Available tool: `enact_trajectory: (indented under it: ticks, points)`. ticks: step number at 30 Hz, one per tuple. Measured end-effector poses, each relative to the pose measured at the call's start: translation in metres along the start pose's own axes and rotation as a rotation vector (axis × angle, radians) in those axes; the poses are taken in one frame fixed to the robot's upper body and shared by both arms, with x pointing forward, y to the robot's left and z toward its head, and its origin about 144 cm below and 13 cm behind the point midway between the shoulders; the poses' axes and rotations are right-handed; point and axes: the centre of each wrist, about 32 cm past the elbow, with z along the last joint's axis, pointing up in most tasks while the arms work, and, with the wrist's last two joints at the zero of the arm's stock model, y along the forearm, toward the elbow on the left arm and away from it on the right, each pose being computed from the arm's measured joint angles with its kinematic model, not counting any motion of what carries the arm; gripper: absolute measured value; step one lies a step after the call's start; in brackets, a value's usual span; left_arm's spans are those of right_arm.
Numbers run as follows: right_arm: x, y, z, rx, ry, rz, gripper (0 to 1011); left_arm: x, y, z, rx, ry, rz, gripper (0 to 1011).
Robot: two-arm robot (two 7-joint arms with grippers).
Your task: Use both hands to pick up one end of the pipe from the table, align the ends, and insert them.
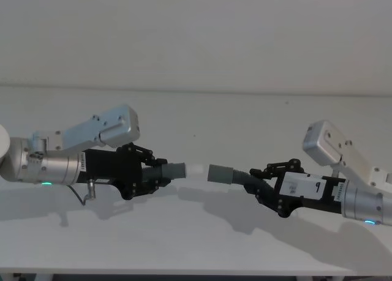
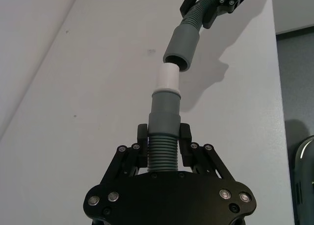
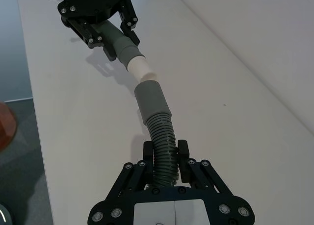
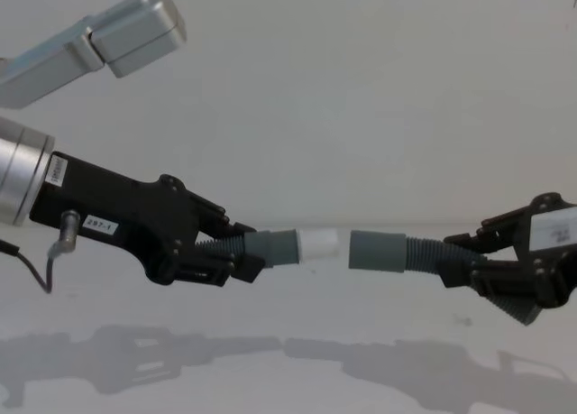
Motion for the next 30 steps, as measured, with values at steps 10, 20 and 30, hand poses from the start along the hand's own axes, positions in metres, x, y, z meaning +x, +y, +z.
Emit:
enact_trajectory:
  ticks: [10,20,30]
  points:
    - [0.000,0.002,0.002,-0.001,-0.008,0.000,290,0.000,0.000,-0.002,-0.002,0.002,-0.003,364]
    - [-0.001,0.004,0.006,0.013,0.003,0.002,290,0.000,-0.001,-0.002,-0.005,0.002,-0.005,364]
    - [-0.004,0.004,0.010,0.023,0.010,0.011,290,-0.001,-0.001,-0.002,-0.011,0.001,-0.004,364]
